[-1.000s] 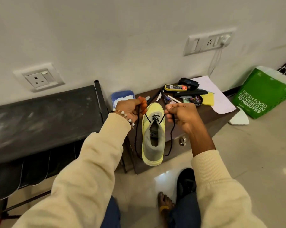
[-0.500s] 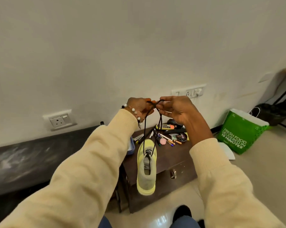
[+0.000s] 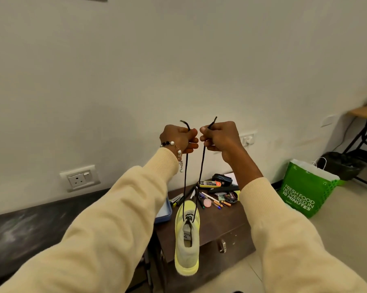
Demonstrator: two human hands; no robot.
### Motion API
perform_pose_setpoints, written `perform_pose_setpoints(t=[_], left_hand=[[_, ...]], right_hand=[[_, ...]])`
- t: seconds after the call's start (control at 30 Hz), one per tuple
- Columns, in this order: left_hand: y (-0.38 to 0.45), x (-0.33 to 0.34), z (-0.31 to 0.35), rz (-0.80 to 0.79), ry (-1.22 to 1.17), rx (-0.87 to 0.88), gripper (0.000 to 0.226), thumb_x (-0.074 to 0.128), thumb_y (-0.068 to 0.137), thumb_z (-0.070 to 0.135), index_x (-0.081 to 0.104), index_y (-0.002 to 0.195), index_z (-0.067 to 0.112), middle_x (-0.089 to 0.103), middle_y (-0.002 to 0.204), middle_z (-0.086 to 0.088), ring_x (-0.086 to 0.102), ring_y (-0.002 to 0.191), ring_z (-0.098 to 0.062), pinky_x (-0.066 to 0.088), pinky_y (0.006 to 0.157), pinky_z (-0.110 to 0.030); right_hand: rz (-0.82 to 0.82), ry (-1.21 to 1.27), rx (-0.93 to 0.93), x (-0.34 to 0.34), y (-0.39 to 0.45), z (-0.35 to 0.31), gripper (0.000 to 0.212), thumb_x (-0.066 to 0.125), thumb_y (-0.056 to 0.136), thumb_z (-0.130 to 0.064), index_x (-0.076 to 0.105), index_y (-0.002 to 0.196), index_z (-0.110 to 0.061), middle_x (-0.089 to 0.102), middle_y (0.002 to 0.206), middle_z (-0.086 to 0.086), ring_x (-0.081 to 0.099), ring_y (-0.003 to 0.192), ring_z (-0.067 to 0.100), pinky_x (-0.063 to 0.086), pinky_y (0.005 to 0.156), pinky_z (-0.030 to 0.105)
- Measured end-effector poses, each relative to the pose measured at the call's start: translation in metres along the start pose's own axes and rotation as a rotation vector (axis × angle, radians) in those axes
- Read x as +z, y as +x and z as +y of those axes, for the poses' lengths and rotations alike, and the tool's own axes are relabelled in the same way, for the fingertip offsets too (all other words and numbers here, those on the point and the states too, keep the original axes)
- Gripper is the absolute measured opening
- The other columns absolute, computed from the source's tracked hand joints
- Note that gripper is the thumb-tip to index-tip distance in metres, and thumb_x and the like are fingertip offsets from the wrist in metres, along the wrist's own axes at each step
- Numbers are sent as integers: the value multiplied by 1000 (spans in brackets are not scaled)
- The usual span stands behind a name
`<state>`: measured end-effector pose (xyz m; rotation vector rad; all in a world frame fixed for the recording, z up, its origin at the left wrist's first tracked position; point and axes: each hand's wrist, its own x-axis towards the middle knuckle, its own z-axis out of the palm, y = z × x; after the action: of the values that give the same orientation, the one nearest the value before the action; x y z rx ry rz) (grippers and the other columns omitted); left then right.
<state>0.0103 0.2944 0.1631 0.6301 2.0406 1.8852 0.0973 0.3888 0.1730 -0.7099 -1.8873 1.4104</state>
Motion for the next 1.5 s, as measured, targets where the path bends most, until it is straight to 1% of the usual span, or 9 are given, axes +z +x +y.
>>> perform_pose_setpoints(t=[0.13, 0.23, 0.33, 0.5, 0.77, 0.93, 1.07, 1.27, 1.5], left_hand=[[3, 3, 6, -9, 267, 157, 20, 71, 86, 26, 74, 99, 11, 71, 84, -5, 62, 62, -16, 56, 59, -27], [7, 8, 9, -47, 378, 207, 21, 72, 84, 30, 75, 97, 13, 69, 91, -7, 63, 77, -23, 58, 74, -36], [9, 14, 10, -85, 359, 230, 21, 69, 87, 25, 75, 93, 6, 71, 96, -15, 67, 89, -30, 56, 81, -42], [18, 14, 5, -197, 256, 242, 16, 63, 90, 12, 72, 79, 7, 72, 84, -17, 71, 81, -31, 56, 86, -45], [15, 12, 7, -285, 288, 275, 14, 63, 91, 10, 70, 100, 1, 72, 95, -10, 69, 79, -22, 52, 76, -28], [16, 4, -12, -320, 357, 236, 18, 66, 89, 9, 71, 105, 4, 72, 103, -5, 70, 84, -19, 55, 85, -34], [16, -4, -11, -233, 322, 255, 19, 70, 84, 2, 72, 103, 3, 72, 94, -12, 70, 77, -20, 59, 73, -29], [21, -6, 3, -221, 601, 432, 19, 76, 78, 3, 75, 97, 6, 73, 86, -12, 69, 69, -17, 58, 70, -24], [22, -8, 9, -263, 936, 604, 20, 72, 84, 12, 75, 104, 10, 74, 95, -8, 62, 82, -13, 53, 87, -34]], right_hand=[[42, -133, -111, 1, 5, -13, 31, 71, 85, -23, 69, 87, 8, 66, 91, 26, 63, 79, 34, 56, 64, 43], [-46, -119, -141, -2, 10, -20, 18, 69, 86, -19, 72, 88, -1, 67, 81, 8, 63, 77, 23, 56, 61, 32], [-112, -94, -164, -6, 13, -18, 13, 66, 88, -13, 72, 93, -4, 69, 83, 10, 63, 71, 17, 52, 60, 26], [-213, -56, -167, -15, 16, -17, 13, 63, 89, -6, 69, 96, 2, 67, 88, 23, 62, 69, 25, 56, 70, 39], [-187, -251, -293, -16, 21, -30, 14, 73, 81, -12, 74, 94, -7, 68, 76, 5, 61, 62, 10, 47, 52, 18], [-78, -162, -222, -25, 25, -25, 8, 72, 81, -5, 70, 86, 0, 67, 74, 6, 63, 59, 16, 50, 52, 21], [-76, -46, -155, -38, 27, -8, 7, 69, 80, 2, 69, 87, 5, 68, 75, 11, 66, 62, 22, 53, 56, 26], [-117, 248, 61, -37, 12, 51, 8, 66, 79, 9, 66, 85, 3, 66, 77, 16, 64, 67, 23, 57, 62, 26], [-173, 196, 71, 20, -4, 107, 15, 63, 87, -3, 71, 98, -7, 72, 89, 5, 63, 86, 17, 52, 72, 26]])
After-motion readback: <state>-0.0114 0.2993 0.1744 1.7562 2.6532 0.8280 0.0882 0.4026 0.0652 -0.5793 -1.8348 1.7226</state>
